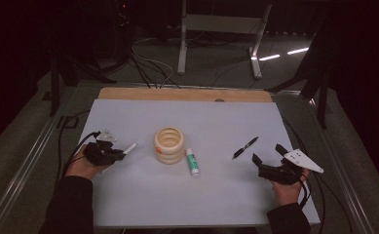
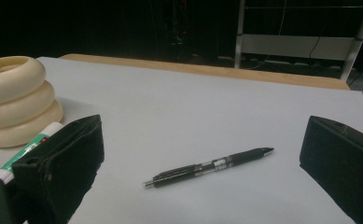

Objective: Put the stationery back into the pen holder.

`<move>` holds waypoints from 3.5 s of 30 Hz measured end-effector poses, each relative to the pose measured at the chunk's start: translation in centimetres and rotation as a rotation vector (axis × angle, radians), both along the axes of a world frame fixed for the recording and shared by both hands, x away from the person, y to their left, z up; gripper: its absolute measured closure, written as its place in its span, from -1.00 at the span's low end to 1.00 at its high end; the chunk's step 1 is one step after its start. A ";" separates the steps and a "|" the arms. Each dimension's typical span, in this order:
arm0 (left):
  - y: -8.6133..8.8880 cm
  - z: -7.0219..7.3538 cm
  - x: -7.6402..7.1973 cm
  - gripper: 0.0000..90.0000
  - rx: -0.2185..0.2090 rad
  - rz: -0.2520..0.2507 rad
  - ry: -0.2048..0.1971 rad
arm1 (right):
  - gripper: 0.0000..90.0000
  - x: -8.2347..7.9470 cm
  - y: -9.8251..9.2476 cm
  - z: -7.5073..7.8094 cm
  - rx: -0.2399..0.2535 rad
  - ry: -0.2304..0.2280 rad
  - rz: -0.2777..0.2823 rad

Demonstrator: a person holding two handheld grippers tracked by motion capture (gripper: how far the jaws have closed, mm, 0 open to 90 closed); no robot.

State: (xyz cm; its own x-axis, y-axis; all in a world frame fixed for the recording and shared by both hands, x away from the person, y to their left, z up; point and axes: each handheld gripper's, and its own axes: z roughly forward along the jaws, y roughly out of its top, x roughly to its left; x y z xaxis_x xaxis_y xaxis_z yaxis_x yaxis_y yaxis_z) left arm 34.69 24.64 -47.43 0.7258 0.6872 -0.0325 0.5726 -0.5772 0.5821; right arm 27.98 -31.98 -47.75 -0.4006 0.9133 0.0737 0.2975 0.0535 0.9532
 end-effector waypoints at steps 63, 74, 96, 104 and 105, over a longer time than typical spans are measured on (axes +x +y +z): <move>-3.2 3.9 0.4 0.76 -0.109 0.136 -0.211 | -1.00 0.0 -0.1 0.0 0.003 -0.004 -0.002; -3.4 4.4 0.3 0.76 -0.139 0.156 -0.239 | -1.00 0.0 -0.1 0.0 0.003 -0.004 -0.001; -4.1 5.2 0.4 0.76 -0.202 0.165 -0.265 | -1.00 0.0 -0.1 0.0 0.004 -0.004 -0.001; -4.3 5.4 0.5 0.76 -0.225 0.170 -0.272 | -1.00 0.0 0.0 0.0 0.003 -0.001 0.000; -4.4 5.4 0.5 0.76 -0.224 0.170 -0.272 | -1.00 0.0 0.0 0.0 0.003 -0.001 0.000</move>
